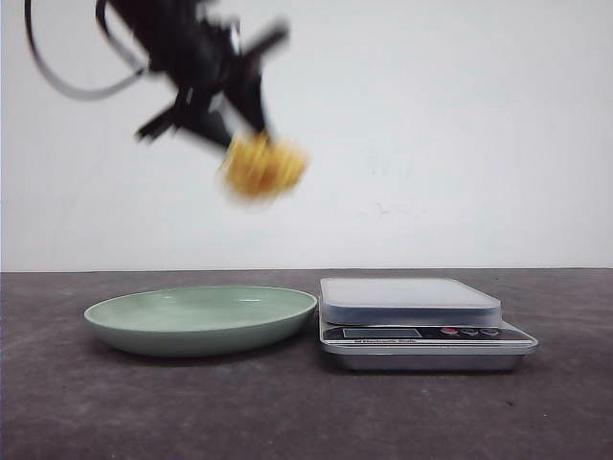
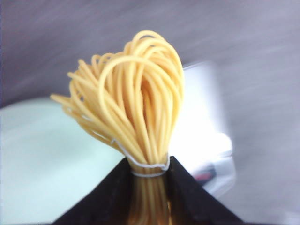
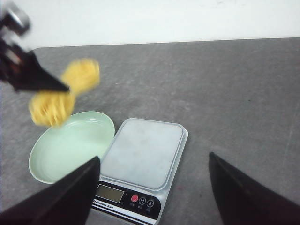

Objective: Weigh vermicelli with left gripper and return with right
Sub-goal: 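Lift the vermicelli with the left gripper and carry it over the scale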

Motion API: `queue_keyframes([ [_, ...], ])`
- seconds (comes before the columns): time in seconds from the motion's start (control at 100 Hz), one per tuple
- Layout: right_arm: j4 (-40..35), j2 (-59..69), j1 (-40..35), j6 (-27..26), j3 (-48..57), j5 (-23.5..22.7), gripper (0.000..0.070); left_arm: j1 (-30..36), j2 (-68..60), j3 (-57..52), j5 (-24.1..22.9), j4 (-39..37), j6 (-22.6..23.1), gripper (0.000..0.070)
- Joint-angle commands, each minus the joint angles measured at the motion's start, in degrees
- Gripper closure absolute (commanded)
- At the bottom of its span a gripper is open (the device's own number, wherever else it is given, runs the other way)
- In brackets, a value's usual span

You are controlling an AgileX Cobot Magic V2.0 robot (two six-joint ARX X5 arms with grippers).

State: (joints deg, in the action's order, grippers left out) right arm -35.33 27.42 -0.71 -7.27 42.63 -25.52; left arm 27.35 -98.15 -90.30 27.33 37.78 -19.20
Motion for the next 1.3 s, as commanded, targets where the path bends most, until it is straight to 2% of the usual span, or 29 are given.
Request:
queue_keyframes([
  [0.0, 0.5, 0.2, -0.1, 0.6, 1.1, 0.0, 0.024, 0.7, -1.3, -1.4, 6.4, -2.1, -5.2, 0.069],
  [0.04, 0.5, 0.2, -0.1, 0.7, 1.1, 0.0, 0.024, 1.1, -1.3, -1.5, 8.9, -4.2, -7.3, 0.069],
  [0.14, 0.5, 0.2, -0.1, 0.7, 1.1, 0.0, 0.024, 2.6, -1.3, -1.5, 9.3, -7.3, -9.4, 0.069],
  [0.31, 0.5, 0.2, -0.1, 0.7, 1.1, 0.0, 0.024, 6.6, -2.0, -1.5, 3.8, -11.7, -11.5, 0.069],
  [0.49, 0.5, 0.2, -0.1, 0.7, 1.1, 0.0, 0.024, 9.6, -4.8, -1.5, 1.9, -15.1, -14.4, 0.069],
  [0.79, 0.5, 0.2, -0.1, 0.7, 1.1, -0.2, 0.024, 12.9, -12.6, -1.5, -6.1, -16.7, -16.5, 0.069],
  [1.21, 0.0, 0.2, -0.1, 0.7, 1.1, -0.2, 0.024, 13.1, -19.9, -1.5, -5.0, -16.2, -17.3, 0.069],
  [1.26, -0.3, 0.2, -0.1, 0.7, 1.1, -0.2, 0.024, 13.1, -19.9, -1.5, -5.1, -16.3, -17.3, 0.0652],
  [1.29, -0.5, 0.2, -0.1, 0.8, 1.1, -0.2, 0.024, 13.1, -19.9, -1.5, -5.0, -16.5, -17.3, 0.0583],
])
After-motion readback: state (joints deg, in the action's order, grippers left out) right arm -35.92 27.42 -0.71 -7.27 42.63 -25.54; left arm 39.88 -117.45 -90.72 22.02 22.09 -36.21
